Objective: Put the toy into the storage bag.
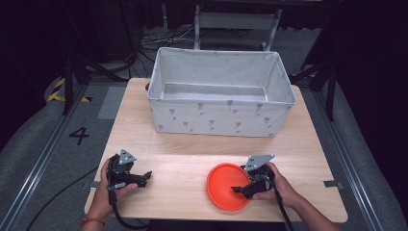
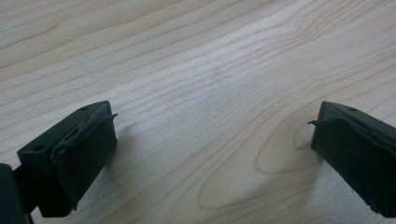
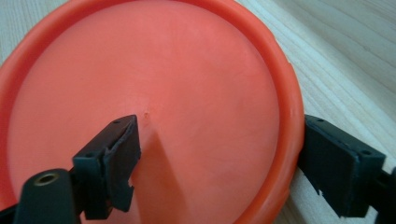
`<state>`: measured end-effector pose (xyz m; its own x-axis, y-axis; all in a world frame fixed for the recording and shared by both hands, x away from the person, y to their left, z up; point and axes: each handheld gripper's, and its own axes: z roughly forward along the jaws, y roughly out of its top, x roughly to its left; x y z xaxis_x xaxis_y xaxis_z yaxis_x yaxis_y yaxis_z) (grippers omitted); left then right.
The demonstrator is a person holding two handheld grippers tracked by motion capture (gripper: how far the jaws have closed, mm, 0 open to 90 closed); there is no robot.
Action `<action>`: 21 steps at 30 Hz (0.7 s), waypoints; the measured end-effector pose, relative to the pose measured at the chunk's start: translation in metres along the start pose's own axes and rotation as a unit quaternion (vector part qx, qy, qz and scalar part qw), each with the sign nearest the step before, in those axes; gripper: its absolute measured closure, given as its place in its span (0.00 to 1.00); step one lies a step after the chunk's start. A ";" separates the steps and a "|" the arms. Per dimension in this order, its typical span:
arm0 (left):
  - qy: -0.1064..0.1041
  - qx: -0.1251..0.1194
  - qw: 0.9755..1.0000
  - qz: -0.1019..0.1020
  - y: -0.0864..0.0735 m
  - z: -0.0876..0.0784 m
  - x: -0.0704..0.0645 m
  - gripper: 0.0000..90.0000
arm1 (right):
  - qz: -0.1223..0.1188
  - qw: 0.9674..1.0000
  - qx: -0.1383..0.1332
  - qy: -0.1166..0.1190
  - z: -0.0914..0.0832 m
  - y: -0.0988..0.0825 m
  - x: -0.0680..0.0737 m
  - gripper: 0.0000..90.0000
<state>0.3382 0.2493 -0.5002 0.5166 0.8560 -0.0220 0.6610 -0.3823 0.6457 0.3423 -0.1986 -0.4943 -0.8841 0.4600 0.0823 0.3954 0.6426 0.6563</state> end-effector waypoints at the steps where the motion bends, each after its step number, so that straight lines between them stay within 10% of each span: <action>1: 0.000 0.000 1.000 0.000 0.000 0.000 0.000 0.00 | 0.000 1.000 -0.001 0.000 0.000 0.001 0.000 0.24; 8: 0.000 0.000 1.000 -0.001 0.000 0.000 0.000 0.00 | 0.028 0.999 0.001 0.016 -0.002 0.008 -0.012 0.62; 21: 0.001 0.000 1.000 -0.001 0.000 0.000 0.000 0.01 | 0.034 0.997 -0.016 0.070 -0.023 0.020 -0.024 0.87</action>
<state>0.3381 0.2491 -0.5001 0.5147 0.8571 -0.0213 0.6616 -0.3812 0.6457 0.3658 -0.2109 -0.4663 -0.8825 0.4102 0.2301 0.4496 0.5921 0.6688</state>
